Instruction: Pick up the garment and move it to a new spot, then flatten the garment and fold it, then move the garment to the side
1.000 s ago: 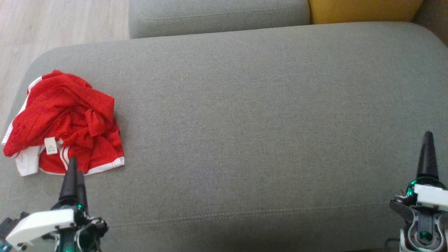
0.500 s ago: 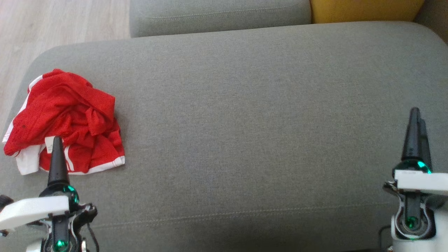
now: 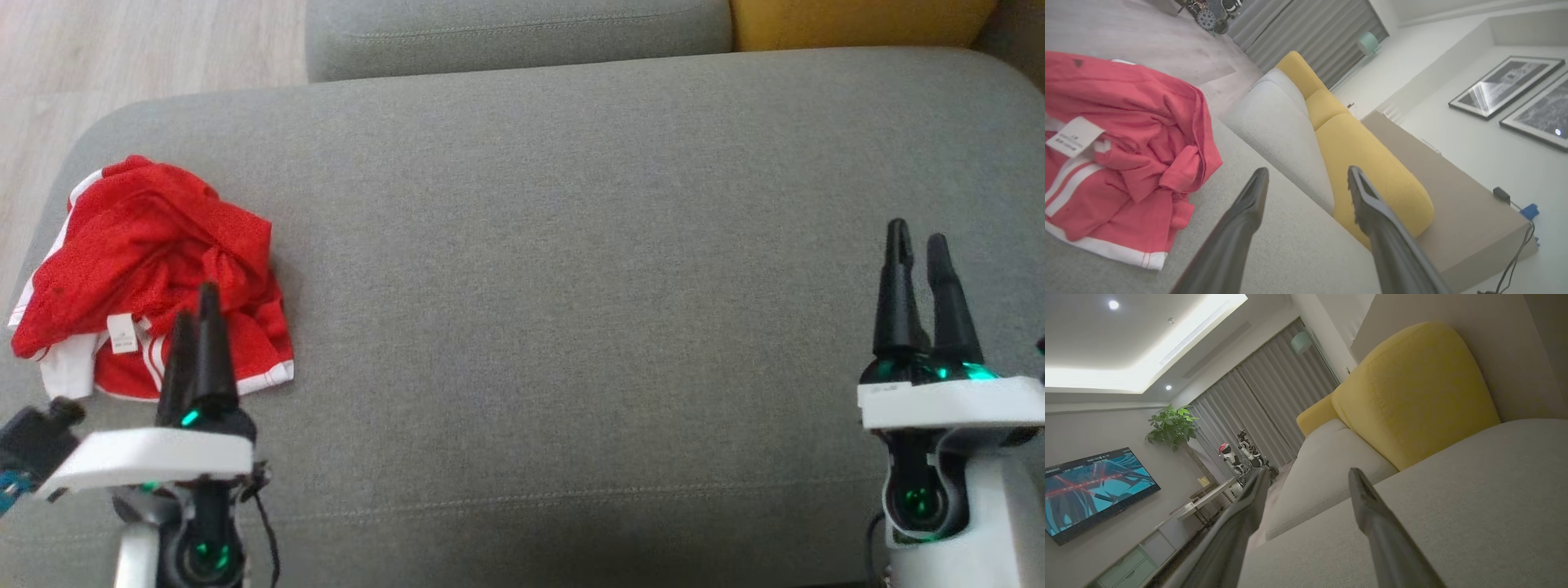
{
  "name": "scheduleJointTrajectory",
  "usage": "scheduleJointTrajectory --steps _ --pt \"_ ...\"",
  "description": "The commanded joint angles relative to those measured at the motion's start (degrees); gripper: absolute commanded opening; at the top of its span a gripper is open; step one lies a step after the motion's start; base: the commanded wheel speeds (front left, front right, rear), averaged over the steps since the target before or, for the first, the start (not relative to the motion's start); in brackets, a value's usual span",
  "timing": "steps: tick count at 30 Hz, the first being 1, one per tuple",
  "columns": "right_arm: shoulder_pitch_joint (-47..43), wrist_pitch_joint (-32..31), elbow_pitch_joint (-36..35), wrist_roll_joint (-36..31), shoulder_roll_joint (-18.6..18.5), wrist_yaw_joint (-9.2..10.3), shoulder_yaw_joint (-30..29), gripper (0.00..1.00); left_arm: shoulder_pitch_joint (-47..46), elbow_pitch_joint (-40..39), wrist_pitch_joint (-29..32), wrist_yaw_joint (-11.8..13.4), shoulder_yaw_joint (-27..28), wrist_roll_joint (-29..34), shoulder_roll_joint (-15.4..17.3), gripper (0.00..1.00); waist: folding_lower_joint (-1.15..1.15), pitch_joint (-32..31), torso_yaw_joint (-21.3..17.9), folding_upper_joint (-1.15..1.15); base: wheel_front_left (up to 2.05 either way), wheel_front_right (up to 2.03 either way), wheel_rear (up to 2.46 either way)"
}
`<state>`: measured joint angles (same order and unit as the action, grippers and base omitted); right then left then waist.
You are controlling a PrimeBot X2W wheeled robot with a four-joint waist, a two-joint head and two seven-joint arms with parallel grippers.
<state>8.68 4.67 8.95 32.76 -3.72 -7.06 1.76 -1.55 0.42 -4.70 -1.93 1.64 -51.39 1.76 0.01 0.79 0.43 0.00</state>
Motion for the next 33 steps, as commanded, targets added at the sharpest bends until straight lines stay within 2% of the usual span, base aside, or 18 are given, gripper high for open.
scheduleJointTrajectory --steps 1,6,8,17,23,33 --pt "3.4 0.6 -2.6 -2.3 -0.9 -0.29 1.4 1.0 -2.9 -2.7 -0.6 0.4 0.4 2.2 0.8 1.0 -0.01 0.0 0.0 0.0 0.0 0.0 0.0" --pt "3.1 1.5 -3.2 -6.9 -0.7 -0.3 2.6 1.0 -2.9 -2.8 -1.4 1.1 -2.8 12.1 1.0 1.0 -0.01 0.2 -0.2 0.0 0.0 0.0 0.0" --pt "2.8 1.8 -3.0 -8.8 -0.5 -0.3 3.0 1.0 -2.9 -2.3 -1.8 2.1 -4.2 15.5 1.4 1.0 -0.01 0.3 -0.3 0.0 0.0 0.0 0.0" --pt "1.9 3.3 -1.6 -15.5 0.6 -0.33 4.1 1.0 -3.6 0.7 -3.3 10.2 -12.2 26.6 6.0 1.0 -0.01 0.5 -0.7 0.0 0.0 0.0 0.0" --pt "2.1 4.3 -0.3 -21.8 0.8 -0.34 4.6 1.0 -4.7 1.3 -4.3 15.7 -17.1 30.2 8.8 1.0 -0.01 0.6 -0.6 0.0 0.0 0.0 0.0" --pt "2.1 6.0 0.9 -31.1 0.9 -0.37 6.1 1.0 -6.1 2.1 -6.0 22.8 -24.6 36.3 12.8 1.0 -0.01 0.1 -0.3 0.0 0.0 0.0 0.0"
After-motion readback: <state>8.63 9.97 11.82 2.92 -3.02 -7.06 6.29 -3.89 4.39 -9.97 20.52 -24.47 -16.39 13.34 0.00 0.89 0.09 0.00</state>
